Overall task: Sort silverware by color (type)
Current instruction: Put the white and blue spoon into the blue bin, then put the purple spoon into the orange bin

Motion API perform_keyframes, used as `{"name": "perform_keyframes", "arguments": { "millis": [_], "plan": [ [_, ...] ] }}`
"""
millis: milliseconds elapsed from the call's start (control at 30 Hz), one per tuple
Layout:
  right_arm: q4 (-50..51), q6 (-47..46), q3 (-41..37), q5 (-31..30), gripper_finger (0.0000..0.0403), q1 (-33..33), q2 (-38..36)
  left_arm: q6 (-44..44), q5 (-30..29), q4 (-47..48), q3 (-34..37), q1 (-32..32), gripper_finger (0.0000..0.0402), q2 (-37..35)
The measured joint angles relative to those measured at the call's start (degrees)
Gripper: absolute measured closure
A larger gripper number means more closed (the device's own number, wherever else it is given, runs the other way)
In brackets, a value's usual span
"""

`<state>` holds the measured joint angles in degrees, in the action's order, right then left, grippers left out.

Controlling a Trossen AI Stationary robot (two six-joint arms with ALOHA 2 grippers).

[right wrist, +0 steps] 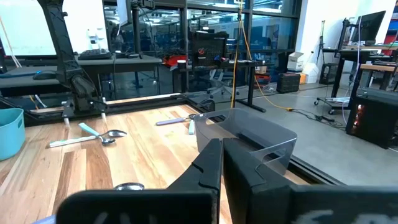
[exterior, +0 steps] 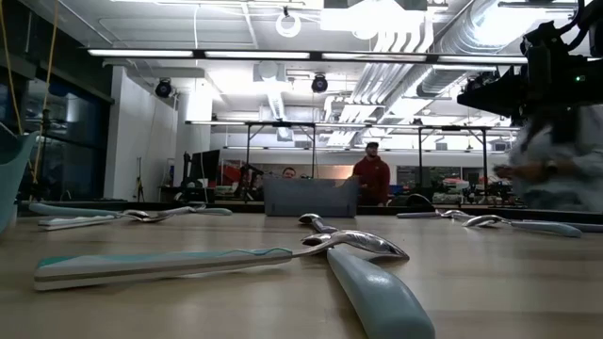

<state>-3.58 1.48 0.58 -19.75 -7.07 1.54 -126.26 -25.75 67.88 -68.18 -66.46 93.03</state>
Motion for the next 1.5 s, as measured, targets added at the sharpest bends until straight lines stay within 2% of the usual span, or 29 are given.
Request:
{"name": "perform_keyframes", "arguments": {
  "millis": [533,767,967,1100,1300,1400,1500],
  "plan": [
    [0.00,0.00,-0.02,0.02,0.0403,0.00,-0.01,1.81,1.78,0.89,0.01,3.13,0.0389,0.00],
    [0.00,0.00,-0.01,0.02,0.0403,0.00,-0.01,4.79,2.90,0.85,0.02,3.13,0.0339,0.00],
    [0.00,0.00,-0.02,0.00,0.0403,0.00,0.00,8.53,3.00,0.85,0.02,3.33,0.0324,-0.02],
    [0.00,0.00,-0.01,0.01,0.0403,0.00,-0.01,15.37,2.89,0.97,0.08,4.41,0.0330,-1.87],
    [0.00,0.00,-0.01,0.02,0.0403,-0.01,0.00,28.19,-9.18,1.04,0.27,7.01,0.0389,-7.86],
    [0.00,0.00,0.00,0.01,0.0403,-0.01,0.00,36.19,-9.93,-1.50,3.00,9.94,0.0397,-12.36],
    [0.02,0.00,-0.02,0.02,0.0403,0.00,0.00,47.08,-9.08,-8.79,7.33,13.83,0.0400,-16.97]
  ]
}}
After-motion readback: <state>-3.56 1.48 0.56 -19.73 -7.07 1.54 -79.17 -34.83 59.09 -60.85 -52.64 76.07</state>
